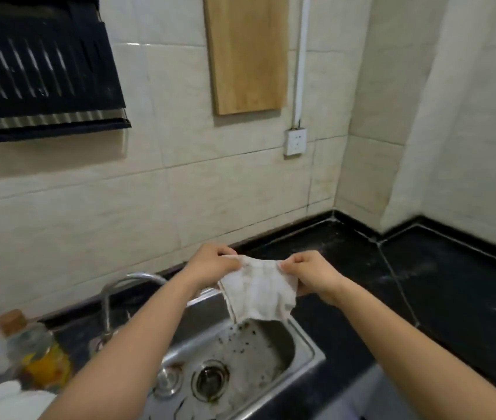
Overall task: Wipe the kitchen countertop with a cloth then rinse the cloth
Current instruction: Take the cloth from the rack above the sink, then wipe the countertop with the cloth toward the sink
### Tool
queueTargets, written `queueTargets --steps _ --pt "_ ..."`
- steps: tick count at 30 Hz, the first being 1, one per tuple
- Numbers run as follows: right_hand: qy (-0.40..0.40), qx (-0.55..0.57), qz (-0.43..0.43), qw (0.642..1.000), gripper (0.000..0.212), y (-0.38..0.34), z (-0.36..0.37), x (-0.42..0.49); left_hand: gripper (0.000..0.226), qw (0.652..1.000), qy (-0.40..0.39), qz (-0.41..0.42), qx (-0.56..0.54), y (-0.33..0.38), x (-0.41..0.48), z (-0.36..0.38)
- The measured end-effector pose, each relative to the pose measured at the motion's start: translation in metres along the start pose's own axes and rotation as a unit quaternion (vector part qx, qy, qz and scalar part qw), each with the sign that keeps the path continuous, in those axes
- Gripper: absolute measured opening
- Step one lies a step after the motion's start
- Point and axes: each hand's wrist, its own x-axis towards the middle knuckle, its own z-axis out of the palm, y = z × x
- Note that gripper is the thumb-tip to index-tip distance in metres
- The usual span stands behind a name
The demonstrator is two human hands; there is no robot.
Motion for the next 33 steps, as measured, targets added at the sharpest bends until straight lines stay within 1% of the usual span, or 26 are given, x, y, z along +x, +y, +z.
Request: queueTargets --steps 3,5,8,10,13,14,15,16,17,18,19,20,21,23,24,26,28,30,33 --pt "0.043 0.115 0.069 0.990 0.017 0.039 -0.025 -0.037 0.003 0.995 -0.080 -0.015 -0.062 0.021 -0.003 0.073" --pt "0.093 0.177 0.107 0.974 0.019 0.062 -0.046 -0.059 0.011 0.982 -0.144 -0.037 -0.116 0.041 -0.010 0.121" --pt "0.166 0.281 0.137 0.935 0.029 0.096 -0.088 -0.096 0.028 0.948 -0.247 -0.091 -0.181 0.074 -0.028 0.183" --pt "0.194 0.356 0.136 0.904 0.036 0.120 -0.123 -0.126 0.032 0.929 -0.307 -0.096 -0.181 0.093 -0.042 0.221" --pt "0.216 0.430 0.118 0.868 0.053 0.156 -0.179 -0.172 0.028 0.910 -0.391 -0.067 -0.123 0.122 -0.067 0.281" --pt "0.229 0.440 0.108 0.862 0.051 0.167 -0.197 -0.189 0.025 0.910 -0.398 -0.050 -0.102 0.131 -0.074 0.302" --pt "0.250 0.436 0.101 0.858 0.042 0.178 -0.216 -0.207 0.023 0.918 -0.386 -0.030 -0.087 0.139 -0.080 0.326" --pt "0.274 0.423 0.100 0.858 0.031 0.188 -0.235 -0.225 0.020 0.929 -0.361 -0.010 -0.079 0.146 -0.086 0.352" --pt "0.298 0.408 0.103 0.857 0.027 0.198 -0.254 -0.244 0.018 0.941 -0.330 0.004 -0.072 0.151 -0.090 0.379" --pt "0.315 0.398 0.107 0.855 0.028 0.208 -0.273 -0.264 0.016 0.949 -0.309 0.013 -0.063 0.154 -0.095 0.407" --pt "0.325 0.394 0.109 0.852 0.030 0.218 -0.293 -0.283 0.015 0.951 -0.305 0.014 -0.050 0.157 -0.103 0.436" --pt "0.333 0.396 0.110 0.849 0.032 0.229 -0.313 -0.303 0.017 0.946 -0.321 0.007 -0.035 0.158 -0.112 0.465" --pt "0.337 0.401 0.108 0.845 0.033 0.238 -0.334 -0.323 0.023 0.935 -0.355 -0.006 -0.022 0.160 -0.123 0.494" --pt "0.346 0.409 0.101 0.838 0.032 0.258 -0.372 -0.363 0.035 0.895 -0.444 -0.033 -0.017 0.165 -0.146 0.553" --pt "0.351 0.409 0.098 0.836 0.031 0.268 -0.390 -0.383 0.037 0.874 -0.483 -0.041 -0.024 0.169 -0.159 0.581" --pt "0.376 0.402 0.104 0.828 0.030 0.290 -0.424 -0.422 0.033 0.845 -0.531 -0.048 -0.043 0.179 -0.185 0.634" --pt "0.414 0.386 0.121 0.815 0.029 0.315 -0.456 -0.460 0.024 0.833 -0.545 -0.050 -0.078 0.191 -0.210 0.681" --pt "0.457 0.364 0.143 0.799 0.028 0.341 -0.483 -0.493 0.021 0.830 -0.545 -0.051 -0.106 0.204 -0.230 0.722" --pt "0.517 0.340 0.170 0.767 0.024 0.379 -0.515 -0.532 0.015 0.832 -0.548 -0.024 -0.079 0.221 -0.251 0.775"
